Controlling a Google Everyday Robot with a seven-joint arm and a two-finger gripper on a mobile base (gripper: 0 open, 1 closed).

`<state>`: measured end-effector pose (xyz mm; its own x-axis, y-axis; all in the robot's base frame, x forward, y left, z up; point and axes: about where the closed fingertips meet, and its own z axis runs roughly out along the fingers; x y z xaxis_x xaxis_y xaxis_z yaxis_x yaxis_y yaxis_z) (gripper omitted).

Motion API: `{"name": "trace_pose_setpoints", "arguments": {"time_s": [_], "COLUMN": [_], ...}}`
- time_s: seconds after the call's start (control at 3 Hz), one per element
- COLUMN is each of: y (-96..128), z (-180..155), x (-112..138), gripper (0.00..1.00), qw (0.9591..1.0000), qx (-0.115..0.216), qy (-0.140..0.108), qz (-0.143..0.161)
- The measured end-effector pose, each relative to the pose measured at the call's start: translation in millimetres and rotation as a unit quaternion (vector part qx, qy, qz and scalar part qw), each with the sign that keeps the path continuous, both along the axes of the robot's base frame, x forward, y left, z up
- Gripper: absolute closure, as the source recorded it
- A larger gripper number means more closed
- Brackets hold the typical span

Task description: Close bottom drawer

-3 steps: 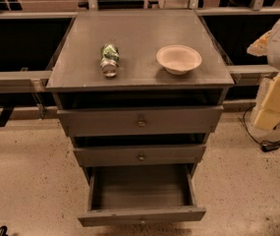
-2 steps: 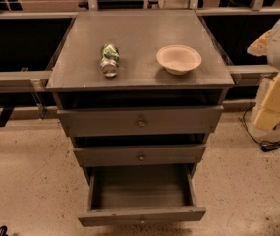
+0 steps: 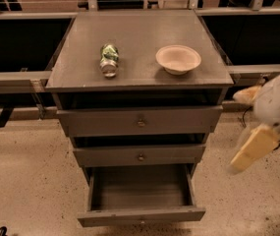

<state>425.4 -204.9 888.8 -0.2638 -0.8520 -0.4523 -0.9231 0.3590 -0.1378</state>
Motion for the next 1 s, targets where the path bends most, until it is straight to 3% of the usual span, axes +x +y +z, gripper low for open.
{"name": "trace_pose_setpoints", "arguments": {"time_s": [0.33,0.67,1.0], "y": [32,29,39], "z": [-72,-97,-98], "x": [-22,-37,-44], "gripper": [0.0,0.0,0.0], "qw": [0.9945,0.9877,0.9898], "qx": [0.104,0.147,0.135], "qy": [0.013,0.017,0.032], "qz": [-0.006,-0.051,-0.035]}}
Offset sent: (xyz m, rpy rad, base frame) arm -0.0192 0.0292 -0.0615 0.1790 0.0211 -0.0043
